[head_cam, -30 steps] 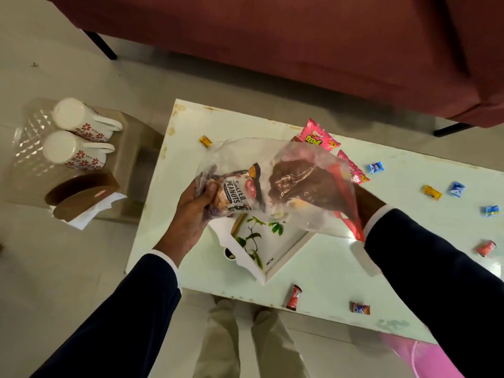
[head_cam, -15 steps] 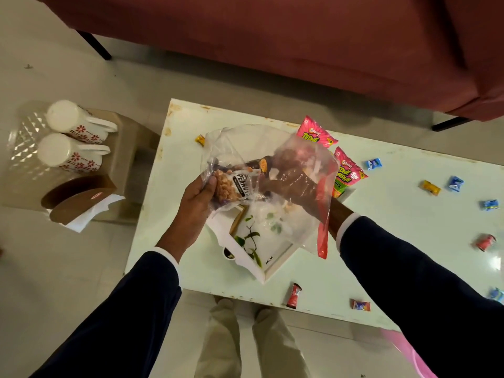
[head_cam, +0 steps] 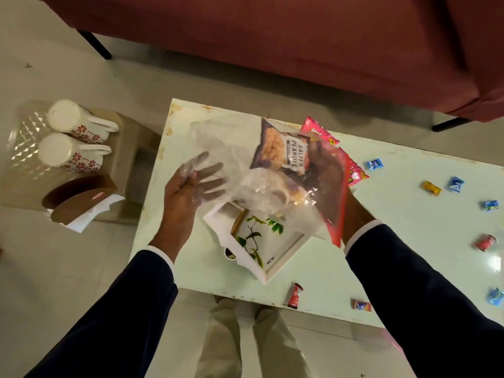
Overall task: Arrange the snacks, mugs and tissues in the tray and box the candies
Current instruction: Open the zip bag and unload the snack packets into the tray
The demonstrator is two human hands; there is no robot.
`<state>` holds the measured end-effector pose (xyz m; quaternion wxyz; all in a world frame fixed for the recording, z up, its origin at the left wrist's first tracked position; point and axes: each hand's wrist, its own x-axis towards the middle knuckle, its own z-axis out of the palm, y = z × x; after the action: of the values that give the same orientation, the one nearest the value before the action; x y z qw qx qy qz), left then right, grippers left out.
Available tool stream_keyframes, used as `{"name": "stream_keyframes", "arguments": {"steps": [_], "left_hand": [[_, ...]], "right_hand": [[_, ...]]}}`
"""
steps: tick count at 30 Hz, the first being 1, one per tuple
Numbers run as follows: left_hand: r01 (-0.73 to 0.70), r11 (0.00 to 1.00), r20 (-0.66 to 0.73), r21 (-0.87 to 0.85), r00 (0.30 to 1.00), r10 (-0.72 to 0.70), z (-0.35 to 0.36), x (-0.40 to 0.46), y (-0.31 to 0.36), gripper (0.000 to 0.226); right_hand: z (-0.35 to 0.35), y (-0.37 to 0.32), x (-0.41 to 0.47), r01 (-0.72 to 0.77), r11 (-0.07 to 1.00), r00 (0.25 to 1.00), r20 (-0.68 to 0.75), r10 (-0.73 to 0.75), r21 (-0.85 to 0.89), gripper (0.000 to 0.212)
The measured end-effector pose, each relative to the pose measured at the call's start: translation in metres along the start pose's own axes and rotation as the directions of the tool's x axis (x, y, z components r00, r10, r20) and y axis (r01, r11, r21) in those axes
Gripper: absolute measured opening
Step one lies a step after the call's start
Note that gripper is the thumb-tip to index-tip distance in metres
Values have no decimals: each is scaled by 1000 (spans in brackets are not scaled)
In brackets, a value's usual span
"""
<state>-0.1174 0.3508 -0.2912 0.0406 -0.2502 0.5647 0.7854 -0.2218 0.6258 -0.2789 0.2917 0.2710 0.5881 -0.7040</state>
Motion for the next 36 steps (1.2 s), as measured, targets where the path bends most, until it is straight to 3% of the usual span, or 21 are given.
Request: {"name": "stream_keyframes", "arguments": {"steps": [3, 6, 10, 13, 16, 19, 22, 25, 28, 30, 33, 36], "left_hand": [[1, 994, -137, -107, 990, -16, -18, 6, 13, 43], [-3, 979, -175, -203, 984, -33, -33, 6, 20, 46], [-16, 982, -176, -190, 984, -18, -30, 3, 26, 54], [-29, 967, -170, -254, 985, -15, -26, 6, 25, 50], [-21, 958, -168, -285, 985, -28, -23, 9, 24, 48], [-22, 962, -133, -273, 991, -16, -22, 10, 21, 49], [-25, 962, -134, -272, 991, -12, -24, 8, 20, 48], [-12, 961, -134, -276, 991, -26, -25, 6, 18, 46], [-23, 963, -138, -269, 990, -15, -24, 4, 14, 46], [-28, 963, -137, -269, 991, -10, -23, 4, 10, 47], [-22, 960, -138, -279, 990, -18, -20, 4, 4, 48], [-11, 954, -130, -299, 991, -29, -17, 3, 2, 47]], "right_hand": [[-10, -7, 1, 15, 1000, 1000, 2, -15, -6, 24], [-38, -20, 3, 48, 998, 998, 46, -47, -29, 23], [-77, -34, 9, 157, 962, 986, -23, -166, -223, 22], [-97, -45, 18, 171, 862, 967, -85, -239, -478, 18], [-105, -45, 30, 172, 626, 970, 20, -242, -761, 16], [-95, -29, 39, 209, 354, 974, 164, -154, -912, 9], [-85, -9, 46, 243, 309, 970, 223, -99, -919, 20], [-78, 5, 52, 236, 283, 968, 201, -149, -930, 26], [-75, 14, 54, 235, 189, 939, 173, -296, -953, 31], [-76, 17, 49, 179, 106, 874, 109, -473, -978, 42], [-77, 29, 38, 182, -229, 738, 287, -611, -956, 53], [-75, 53, 31, 359, -567, 672, 627, -394, -741, 38]]}}
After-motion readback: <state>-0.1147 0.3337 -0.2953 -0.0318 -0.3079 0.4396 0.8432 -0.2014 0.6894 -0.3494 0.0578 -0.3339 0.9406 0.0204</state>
